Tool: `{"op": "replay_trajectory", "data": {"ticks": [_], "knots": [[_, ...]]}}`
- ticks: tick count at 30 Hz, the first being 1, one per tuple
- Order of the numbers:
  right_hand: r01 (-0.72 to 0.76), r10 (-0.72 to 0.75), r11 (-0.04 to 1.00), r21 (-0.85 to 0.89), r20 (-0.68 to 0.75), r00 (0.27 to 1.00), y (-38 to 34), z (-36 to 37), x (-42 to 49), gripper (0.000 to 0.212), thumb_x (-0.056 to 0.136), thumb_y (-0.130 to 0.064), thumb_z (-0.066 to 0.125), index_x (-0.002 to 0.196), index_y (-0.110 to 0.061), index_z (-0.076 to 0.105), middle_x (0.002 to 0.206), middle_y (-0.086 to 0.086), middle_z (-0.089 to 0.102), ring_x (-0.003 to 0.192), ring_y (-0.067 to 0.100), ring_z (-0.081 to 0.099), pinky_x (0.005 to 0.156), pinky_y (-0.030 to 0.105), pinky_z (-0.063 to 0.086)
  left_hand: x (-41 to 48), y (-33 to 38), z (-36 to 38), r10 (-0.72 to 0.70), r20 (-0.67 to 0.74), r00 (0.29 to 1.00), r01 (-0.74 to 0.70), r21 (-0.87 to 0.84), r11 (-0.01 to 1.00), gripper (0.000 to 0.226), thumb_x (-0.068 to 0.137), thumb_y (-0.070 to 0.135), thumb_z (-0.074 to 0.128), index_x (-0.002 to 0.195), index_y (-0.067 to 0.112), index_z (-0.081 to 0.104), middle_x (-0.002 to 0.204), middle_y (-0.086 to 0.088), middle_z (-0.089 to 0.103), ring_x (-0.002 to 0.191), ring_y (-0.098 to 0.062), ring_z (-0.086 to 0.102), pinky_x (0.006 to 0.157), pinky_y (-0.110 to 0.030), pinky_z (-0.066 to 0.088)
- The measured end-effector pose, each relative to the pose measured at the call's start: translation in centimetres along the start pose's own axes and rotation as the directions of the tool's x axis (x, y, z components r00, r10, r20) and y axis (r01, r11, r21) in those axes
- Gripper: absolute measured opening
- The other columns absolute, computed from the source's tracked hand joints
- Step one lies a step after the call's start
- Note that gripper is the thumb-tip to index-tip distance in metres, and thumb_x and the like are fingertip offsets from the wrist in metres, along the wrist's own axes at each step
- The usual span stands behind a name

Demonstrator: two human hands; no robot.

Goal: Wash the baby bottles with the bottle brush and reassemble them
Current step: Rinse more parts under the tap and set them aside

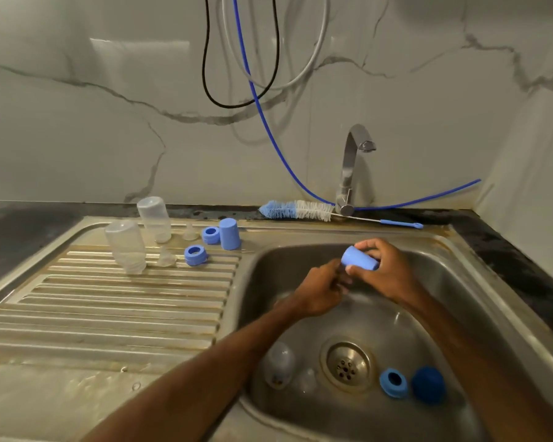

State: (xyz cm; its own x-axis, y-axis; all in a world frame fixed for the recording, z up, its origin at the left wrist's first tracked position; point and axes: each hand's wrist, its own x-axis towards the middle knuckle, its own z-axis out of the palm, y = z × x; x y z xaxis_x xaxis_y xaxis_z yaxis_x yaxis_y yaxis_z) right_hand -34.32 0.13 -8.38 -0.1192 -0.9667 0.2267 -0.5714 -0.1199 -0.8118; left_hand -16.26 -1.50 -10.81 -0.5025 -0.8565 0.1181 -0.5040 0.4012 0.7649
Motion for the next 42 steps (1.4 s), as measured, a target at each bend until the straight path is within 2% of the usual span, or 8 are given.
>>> {"op": "replay_trajectory", "data": {"ticks": [5,13,19,23,27,35,38,42], "knots": [[0.058,-0.058,0.998,0.028,-0.006,0.998,-0.1,-0.2,0.3,0.040,0.074,-0.014,0.088,0.109,-0.017,0.070,0.107,-0.004,0.071,0.098,0.014,0.066,0.091,0.039,0.057,0.1,0.2,-0.4,0.018,0.000,1.000,-0.018,0.077,0.997,0.030,0.087,-0.002,0.060,0.115,0.007,0.068,0.108,-0.003,0.074,0.098,-0.019,0.069,0.085,-0.025,0.051],[0.041,-0.044,0.999,-0.037,-0.110,0.993,-1.1,0.2,0.0,0.056,0.069,-0.012,0.091,0.115,-0.022,0.060,0.109,-0.004,0.066,0.095,0.016,0.063,0.086,0.032,0.053,-0.4,1.2,-3.2,-0.094,-0.033,0.995,0.099,0.203,0.974,0.030,0.081,0.010,0.063,0.102,0.027,0.077,0.105,0.006,0.076,0.099,-0.016,0.069,0.092,-0.043,0.057],[0.023,-0.023,0.999,0.044,-0.002,1.000,-2.0,1.7,-0.7,0.054,0.071,-0.007,0.090,0.116,-0.024,0.065,0.108,-0.002,0.073,0.098,0.020,0.071,0.091,0.039,0.058,-2.7,0.9,-6.9,-0.136,-0.094,0.986,0.163,0.416,0.895,0.016,0.086,0.026,0.068,0.101,0.029,0.073,0.109,0.001,0.070,0.102,-0.022,0.065,0.091,-0.042,0.055],[0.071,-0.077,0.995,0.069,0.083,0.994,-5.9,4.4,-0.8,0.055,0.073,-0.007,0.089,0.121,-0.020,0.065,0.113,-0.006,0.071,0.103,0.012,0.070,0.092,0.027,0.056,-5.0,0.2,-11.5,-0.134,-0.215,0.967,0.229,0.514,0.827,0.018,0.091,0.028,0.070,0.106,0.018,0.066,0.109,-0.005,0.068,0.102,-0.024,0.063,0.088,-0.043,0.056],[0.124,-0.126,0.992,0.028,0.108,0.986,-10.7,9.9,-0.7,0.053,0.073,-0.007,0.089,0.119,-0.014,0.065,0.106,-0.005,0.070,0.091,0.006,0.067,0.074,0.010,0.051,-7.9,-0.6,-15.2,-0.165,-0.261,0.951,0.294,0.600,0.744,0.020,0.098,0.018,0.062,0.115,0.010,0.059,0.118,-0.011,0.066,0.105,-0.027,0.066,0.086,-0.038,0.055],[0.124,-0.114,0.986,-0.111,0.092,0.989,-15.2,18.2,0.3,0.049,0.065,-0.025,0.092,0.108,-0.016,0.071,0.099,-0.003,0.075,0.083,0.008,0.069,0.073,0.026,0.059,-11.3,-3.2,-17.4,-0.181,-0.351,0.919,0.372,0.618,0.693,0.024,0.101,0.013,0.048,0.124,0.008,0.054,0.132,-0.014,0.059,0.123,-0.033,0.057,0.095,-0.038,0.046],[0.133,-0.122,0.982,-0.133,0.089,0.989,-14.9,19.0,0.2,0.053,0.072,-0.027,0.089,0.117,-0.015,0.066,0.106,-0.001,0.074,0.085,0.009,0.067,0.069,0.020,0.054,-11.4,-3.6,-17.4,-0.192,-0.360,0.913,0.379,0.573,0.727,0.020,0.101,0.011,0.049,0.119,0.007,0.057,0.129,-0.015,0.061,0.120,-0.033,0.058,0.090,-0.038,0.047],[0.150,-0.136,0.977,-0.150,0.102,0.985,-14.6,19.4,0.3,0.057,0.075,-0.027,0.087,0.123,-0.014,0.062,0.117,0.003,0.072,0.094,0.014,0.069,0.081,0.031,0.059,-11.4,-4.0,-17.5,-0.189,-0.374,0.908,0.376,0.529,0.761,0.016,0.100,0.013,0.051,0.113,0.007,0.058,0.123,-0.014,0.063,0.112,-0.033,0.060,0.076,-0.033,0.039]]}}
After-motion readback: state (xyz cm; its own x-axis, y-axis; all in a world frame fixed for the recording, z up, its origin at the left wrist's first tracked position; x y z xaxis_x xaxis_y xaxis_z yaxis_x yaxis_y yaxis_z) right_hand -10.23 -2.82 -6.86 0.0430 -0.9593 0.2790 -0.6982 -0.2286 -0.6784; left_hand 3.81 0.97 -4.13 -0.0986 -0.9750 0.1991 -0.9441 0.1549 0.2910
